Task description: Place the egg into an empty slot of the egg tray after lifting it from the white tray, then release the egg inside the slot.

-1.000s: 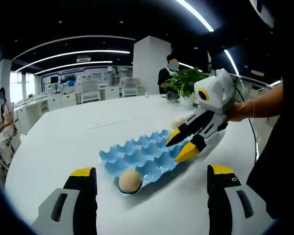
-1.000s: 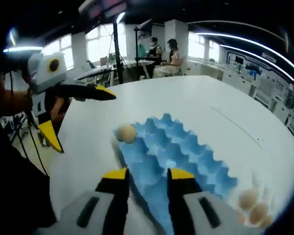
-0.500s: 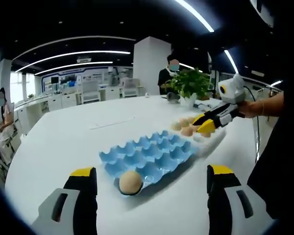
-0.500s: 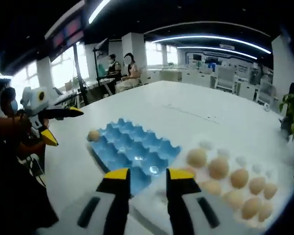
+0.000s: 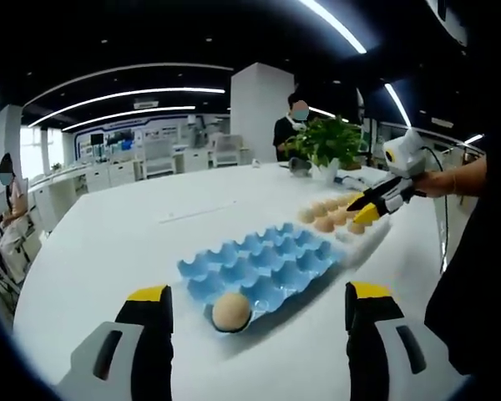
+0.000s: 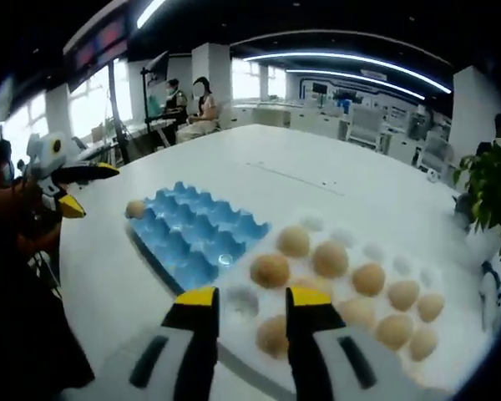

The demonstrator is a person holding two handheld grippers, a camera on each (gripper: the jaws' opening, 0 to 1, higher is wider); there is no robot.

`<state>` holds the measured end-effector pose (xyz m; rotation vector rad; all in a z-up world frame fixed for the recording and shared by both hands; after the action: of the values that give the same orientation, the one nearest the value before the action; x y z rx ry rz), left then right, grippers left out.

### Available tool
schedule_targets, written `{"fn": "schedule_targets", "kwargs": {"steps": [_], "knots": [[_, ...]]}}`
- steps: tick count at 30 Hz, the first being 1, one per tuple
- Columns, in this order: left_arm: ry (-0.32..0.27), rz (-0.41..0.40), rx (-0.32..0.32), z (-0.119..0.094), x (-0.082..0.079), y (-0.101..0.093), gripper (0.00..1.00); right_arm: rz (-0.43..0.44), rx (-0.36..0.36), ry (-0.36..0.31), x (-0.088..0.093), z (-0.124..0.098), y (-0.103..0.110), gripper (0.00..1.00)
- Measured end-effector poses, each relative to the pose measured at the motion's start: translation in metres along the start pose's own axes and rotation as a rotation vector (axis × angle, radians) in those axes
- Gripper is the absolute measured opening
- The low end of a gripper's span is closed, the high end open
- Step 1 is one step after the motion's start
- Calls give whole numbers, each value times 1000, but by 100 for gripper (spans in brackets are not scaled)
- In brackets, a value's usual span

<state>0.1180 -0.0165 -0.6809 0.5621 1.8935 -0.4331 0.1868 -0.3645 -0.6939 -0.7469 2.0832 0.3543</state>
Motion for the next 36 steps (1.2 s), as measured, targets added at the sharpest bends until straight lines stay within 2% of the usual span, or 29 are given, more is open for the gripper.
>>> {"fn": "schedule_targets", "kwargs": {"steps": [6,9,12,14,15,20,22,24,27,28,29,33,34,36], "knots": [[-13,-17,3,0,-2,0,85,8,20,15,3,-4,-5,31],[-15,-12,12,0,-2,-1,100,10,22,19,4,-6,-5,32],[-23,-64,81,0,1,-6,100,4,26,24,5,-6,-6,32],[34,-16,45,0,4,-4,100,2,27,33,6,-6,-6,32],[56,16,50,0,6,-5,100,0,28,36,7,-6,-6,32],[52,-2,69,0,5,-8,100,-1,33,41,10,-9,-7,32],[55,20,59,0,4,-6,96,-1,35,44,11,-10,-8,32],[84,23,33,2,5,-3,94,-2,38,43,11,-11,-9,32],[51,34,30,2,3,-2,96,-4,43,42,10,-11,-9,32],[8,-11,32,2,-1,-2,97,-4,42,44,10,-11,-9,32],[-10,-46,9,0,-2,1,94,-2,40,50,11,-11,-9,32],[1,-12,-37,-3,-3,7,86,-12,41,55,12,-10,-8,32],[-21,-24,-40,-3,-5,8,86,-12,39,63,14,-9,-8,32],[-23,-31,-33,-3,-5,8,90,-15,41,68,15,-9,-9,32]]}}
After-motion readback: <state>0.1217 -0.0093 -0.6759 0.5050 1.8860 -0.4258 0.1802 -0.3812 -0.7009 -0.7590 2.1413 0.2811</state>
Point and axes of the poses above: the point that each gripper's makers call its tool centre point, and the gripper's own axes: z roughly forward along the fingers, y roughly to its left, x roughly out of its underside, the point moved 9 cm from there along -z, roughly backward along the fingers, and after that the axes turned 2 degrees about x, right-handed, at the moved point
